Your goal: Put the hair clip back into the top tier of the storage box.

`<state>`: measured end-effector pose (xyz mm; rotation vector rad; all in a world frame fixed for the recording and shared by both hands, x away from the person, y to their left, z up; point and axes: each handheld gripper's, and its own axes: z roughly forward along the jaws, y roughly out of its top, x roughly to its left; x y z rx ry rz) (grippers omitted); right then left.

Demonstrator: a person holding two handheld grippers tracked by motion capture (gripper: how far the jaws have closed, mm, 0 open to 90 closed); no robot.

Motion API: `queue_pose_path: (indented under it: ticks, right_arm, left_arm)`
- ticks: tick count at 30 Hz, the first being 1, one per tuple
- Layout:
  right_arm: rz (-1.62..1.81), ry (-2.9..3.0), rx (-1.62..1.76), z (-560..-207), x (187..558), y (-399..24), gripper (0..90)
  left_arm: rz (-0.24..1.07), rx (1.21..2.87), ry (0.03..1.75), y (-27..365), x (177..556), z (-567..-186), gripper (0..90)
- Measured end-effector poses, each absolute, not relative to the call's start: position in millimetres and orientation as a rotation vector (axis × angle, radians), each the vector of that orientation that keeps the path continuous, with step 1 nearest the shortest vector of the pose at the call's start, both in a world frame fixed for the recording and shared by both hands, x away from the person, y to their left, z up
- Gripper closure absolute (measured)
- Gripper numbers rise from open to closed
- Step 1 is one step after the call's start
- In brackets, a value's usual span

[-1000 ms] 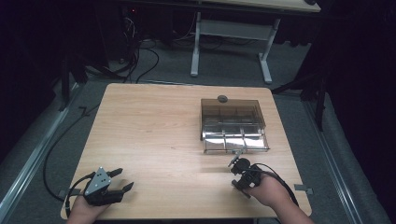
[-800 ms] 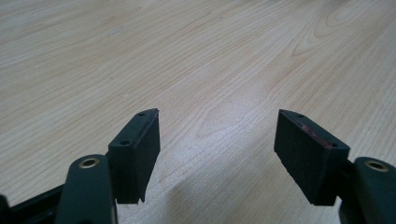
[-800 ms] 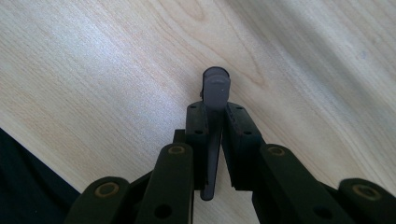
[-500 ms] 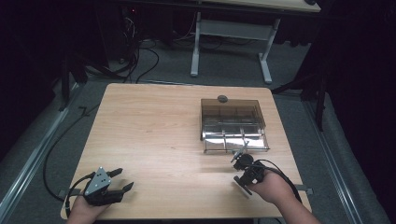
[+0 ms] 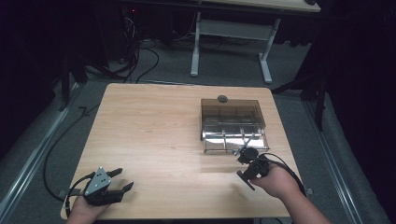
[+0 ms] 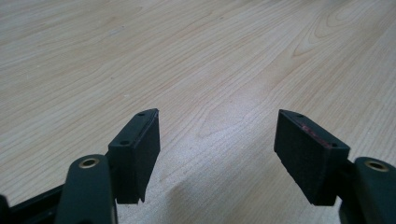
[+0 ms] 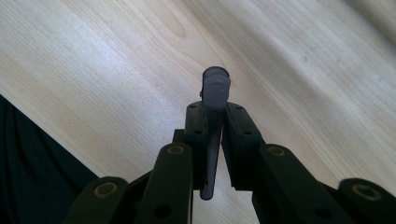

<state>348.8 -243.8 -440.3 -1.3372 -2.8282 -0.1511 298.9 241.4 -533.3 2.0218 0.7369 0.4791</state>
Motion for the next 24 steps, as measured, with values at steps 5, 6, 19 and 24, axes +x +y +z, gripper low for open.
queue_pose_path:
  ticks: [5,6,19,24]
  right_arm:
    - [-0.151,-2.842,-1.322,-432,353,-244,80.8]
    - [-0.147,-2.836,-1.336,-429,353,-243,80.8]
    - [-0.170,-2.857,-1.328,-404,365,-243,80.8]
    - [-0.168,-2.857,-1.331,-394,372,-241,80.8]
  left_arm:
    - [0.478,2.021,0.739,241,299,-533,31.8]
    - [0.477,2.021,0.740,241,299,-533,31.8]
    - [0.475,2.020,0.738,242,299,-533,31.8]
    - [0.474,2.019,0.737,242,299,-533,31.8]
